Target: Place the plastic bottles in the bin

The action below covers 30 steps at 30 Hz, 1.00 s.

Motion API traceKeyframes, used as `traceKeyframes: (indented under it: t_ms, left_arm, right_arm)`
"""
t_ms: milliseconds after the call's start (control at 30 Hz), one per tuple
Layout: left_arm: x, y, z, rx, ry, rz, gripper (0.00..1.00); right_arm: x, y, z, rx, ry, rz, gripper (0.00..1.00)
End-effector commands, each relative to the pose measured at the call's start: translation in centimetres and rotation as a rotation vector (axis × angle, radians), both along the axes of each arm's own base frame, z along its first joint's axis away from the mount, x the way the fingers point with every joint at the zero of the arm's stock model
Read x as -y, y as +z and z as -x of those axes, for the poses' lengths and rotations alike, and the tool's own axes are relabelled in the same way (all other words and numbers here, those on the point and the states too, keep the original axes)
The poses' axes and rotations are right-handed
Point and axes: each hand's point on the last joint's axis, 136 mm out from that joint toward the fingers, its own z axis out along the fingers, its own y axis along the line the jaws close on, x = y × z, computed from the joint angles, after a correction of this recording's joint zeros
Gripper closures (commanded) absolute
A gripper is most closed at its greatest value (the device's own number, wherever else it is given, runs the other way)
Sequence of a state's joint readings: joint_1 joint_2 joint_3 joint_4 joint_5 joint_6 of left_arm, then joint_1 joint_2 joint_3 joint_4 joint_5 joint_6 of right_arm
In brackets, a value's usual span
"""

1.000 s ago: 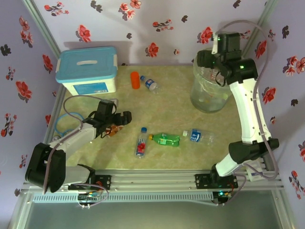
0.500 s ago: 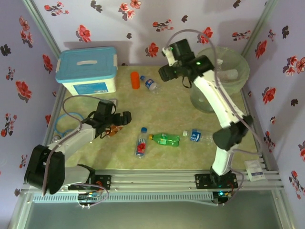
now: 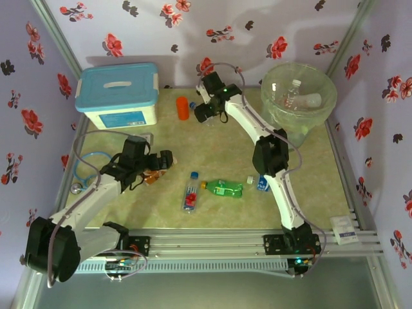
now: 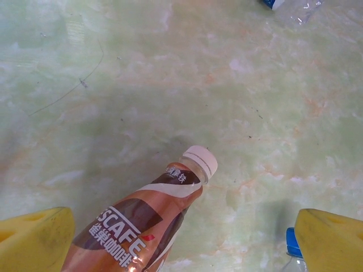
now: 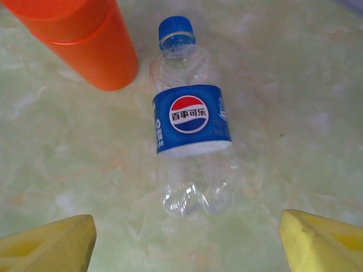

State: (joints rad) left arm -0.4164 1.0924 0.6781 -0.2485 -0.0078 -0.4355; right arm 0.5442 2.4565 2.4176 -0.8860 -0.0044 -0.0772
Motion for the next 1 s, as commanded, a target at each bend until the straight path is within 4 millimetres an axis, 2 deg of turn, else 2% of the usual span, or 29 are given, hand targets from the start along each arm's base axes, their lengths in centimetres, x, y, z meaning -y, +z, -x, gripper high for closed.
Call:
traceKeyframes:
  t_ms: [0, 200, 433, 767, 967]
  left_arm:
    - [-0.9, 0.2, 0.3, 0.005, 0.025, -0.015, 0.0]
    - [-1.4, -0.4, 0.4, -0.008, 0.033, -0.027, 0.0]
    - [-1.4, -0.7, 0.3, -0.016, 0.035, -0.029, 0.0]
    - [-1.3, -0.7, 0.2, -0.015, 0.037, -0.027, 0.0]
    - [-1.3, -0.7, 0.1, -0.018, 0.038, -0.026, 0.0]
  right_arm:
    - [-1.3, -0.2, -1.8, 0.029, -0.027, -0.086, 0.15]
    - [-1.2, -3.7, -2.0, -0.02, -0.058, -0.068, 0.15]
    - [-0.7, -6.1, -2.7, -0.041, -0.107, -0.07, 0.16]
    - [-0.1, -7.0, -4.1, -0.033, -0.156, -0.103, 0.19]
    - [-1.6, -6.9, -3.7, -0.045, -0.084, -0.151, 0.3]
